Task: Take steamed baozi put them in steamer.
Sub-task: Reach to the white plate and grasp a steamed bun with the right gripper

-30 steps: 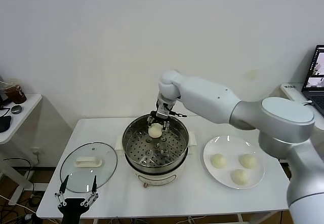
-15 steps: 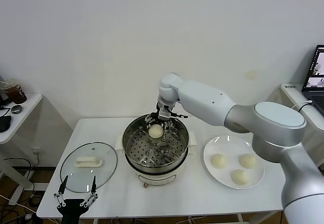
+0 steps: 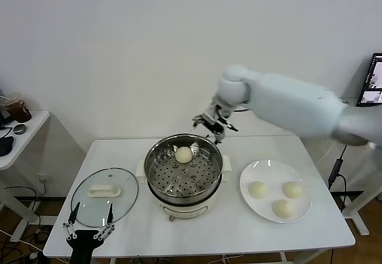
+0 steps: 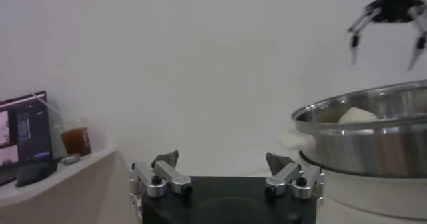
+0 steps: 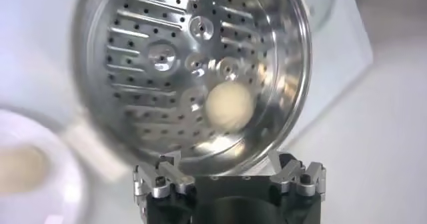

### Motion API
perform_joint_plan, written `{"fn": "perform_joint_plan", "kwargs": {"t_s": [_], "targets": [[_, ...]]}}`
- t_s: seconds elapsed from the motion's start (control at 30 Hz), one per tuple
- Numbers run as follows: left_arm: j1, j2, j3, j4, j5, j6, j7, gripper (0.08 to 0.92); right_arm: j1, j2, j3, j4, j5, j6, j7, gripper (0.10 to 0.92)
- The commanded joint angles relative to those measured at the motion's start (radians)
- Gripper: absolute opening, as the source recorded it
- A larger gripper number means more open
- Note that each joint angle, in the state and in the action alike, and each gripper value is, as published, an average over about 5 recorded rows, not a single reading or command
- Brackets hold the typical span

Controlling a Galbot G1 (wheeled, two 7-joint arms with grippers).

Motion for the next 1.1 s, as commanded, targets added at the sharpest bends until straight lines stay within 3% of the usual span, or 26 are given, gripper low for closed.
{"fn": "perform_joint_plan", "kwargs": {"t_s": [0.03, 0.23, 0.5, 1.1], "targets": [[-0.001, 0.005, 0.006, 0.008, 0.005, 0.007, 0.001, 0.823, -0.039, -0.385, -0.032, 0.224, 0.025, -0.337, -0.016, 0.823], [-0.005, 0.009, 0.009, 0.020, 0.009, 0.004, 0.002, 0.823, -0.271, -0.415, 0.094, 0.151, -0.069, -0.242, -0.009, 0.823], [0.001, -0.004, 0.004, 0.013, 0.017, 0.004, 0.004, 0.823, -0.507, -0.318, 0.290, -0.006, -0.166, -0.143, -0.004, 0.823], [0.017, -0.014, -0.031, 0.008, 0.019, 0.004, 0.008, 0.823, -0.664, -0.088, 0.389, -0.204, -0.274, -0.080, 0.047, 0.823]]}}
